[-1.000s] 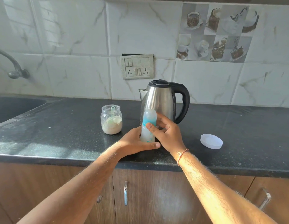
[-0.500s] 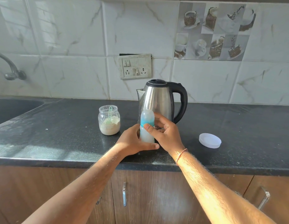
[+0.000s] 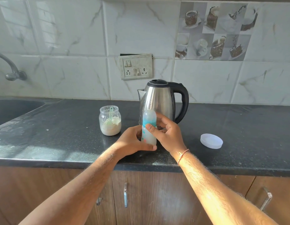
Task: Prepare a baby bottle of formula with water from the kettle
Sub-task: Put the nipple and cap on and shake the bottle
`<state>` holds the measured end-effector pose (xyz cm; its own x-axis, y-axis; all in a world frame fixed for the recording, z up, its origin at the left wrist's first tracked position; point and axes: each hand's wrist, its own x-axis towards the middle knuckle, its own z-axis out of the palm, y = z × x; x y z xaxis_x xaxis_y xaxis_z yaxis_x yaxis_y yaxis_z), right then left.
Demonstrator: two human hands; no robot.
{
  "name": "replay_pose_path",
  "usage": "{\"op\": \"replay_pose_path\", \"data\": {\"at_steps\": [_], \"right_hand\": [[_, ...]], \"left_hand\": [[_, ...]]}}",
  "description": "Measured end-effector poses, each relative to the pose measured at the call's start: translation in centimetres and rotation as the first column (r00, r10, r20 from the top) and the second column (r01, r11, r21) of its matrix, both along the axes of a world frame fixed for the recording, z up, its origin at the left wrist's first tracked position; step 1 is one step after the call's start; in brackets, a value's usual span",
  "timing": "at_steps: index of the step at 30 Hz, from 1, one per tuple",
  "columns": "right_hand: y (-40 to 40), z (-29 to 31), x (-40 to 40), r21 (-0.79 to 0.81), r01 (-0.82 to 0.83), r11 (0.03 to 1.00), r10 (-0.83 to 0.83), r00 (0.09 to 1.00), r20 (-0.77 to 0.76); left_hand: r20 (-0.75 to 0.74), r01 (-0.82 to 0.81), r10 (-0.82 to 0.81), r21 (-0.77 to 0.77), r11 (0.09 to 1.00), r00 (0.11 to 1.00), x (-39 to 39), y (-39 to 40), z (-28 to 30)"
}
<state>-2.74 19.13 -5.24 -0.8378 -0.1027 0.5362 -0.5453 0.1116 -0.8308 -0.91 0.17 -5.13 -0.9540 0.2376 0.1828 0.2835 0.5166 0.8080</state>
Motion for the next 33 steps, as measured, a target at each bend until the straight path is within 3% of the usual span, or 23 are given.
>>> {"op": "replay_pose_path", "data": {"at_steps": [3, 6, 11, 18, 23, 28, 33], "right_hand": [[-0.1, -0.1, -0.1, 0.013, -0.004, 1.0, 0.004, 1.0, -0.003], [-0.1, 0.0, -0.1, 0.014, -0.005, 1.0, 0.005, 1.0, -0.005], [0.0, 0.3, 0.3, 0.005, -0.016, 1.0, 0.016, 1.0, -0.014], [-0.1, 0.1, 0.1, -0.013, -0.025, 1.0, 0.025, 1.0, -0.003], [0.0, 0.3, 0.2, -0.019, -0.026, 0.999, 0.025, 1.0, -0.018], [0.0, 0.5, 0.4, -0.008, -0.02, 1.0, 0.02, 1.0, -0.011], [0.1, 0.5, 0.4, -0.036, -0.046, 0.998, 0.046, 0.999, -0.007]], "left_hand": [[-0.029, -0.089, 0.087, -0.079, 0.993, 0.996, -0.2, 0.8, -0.2], [0.047, -0.014, 0.02, -0.118, 0.993, 0.999, -0.5, 0.4, -0.4], [0.075, 0.102, -0.105, 0.042, 0.994, 0.992, 0.0, -0.7, -0.2], [-0.041, -0.091, 0.089, -0.035, 0.995, 0.995, -0.5, 1.0, -0.4], [0.066, 0.076, -0.071, -0.065, 0.995, 0.995, -0.1, -0.2, 0.0], [0.109, 0.142, -0.151, 0.091, 0.986, 0.982, -0.3, -1.2, -0.1], [0.09, 0.123, -0.137, 0.141, 0.982, 0.987, -0.3, -0.8, -0.2]]}}
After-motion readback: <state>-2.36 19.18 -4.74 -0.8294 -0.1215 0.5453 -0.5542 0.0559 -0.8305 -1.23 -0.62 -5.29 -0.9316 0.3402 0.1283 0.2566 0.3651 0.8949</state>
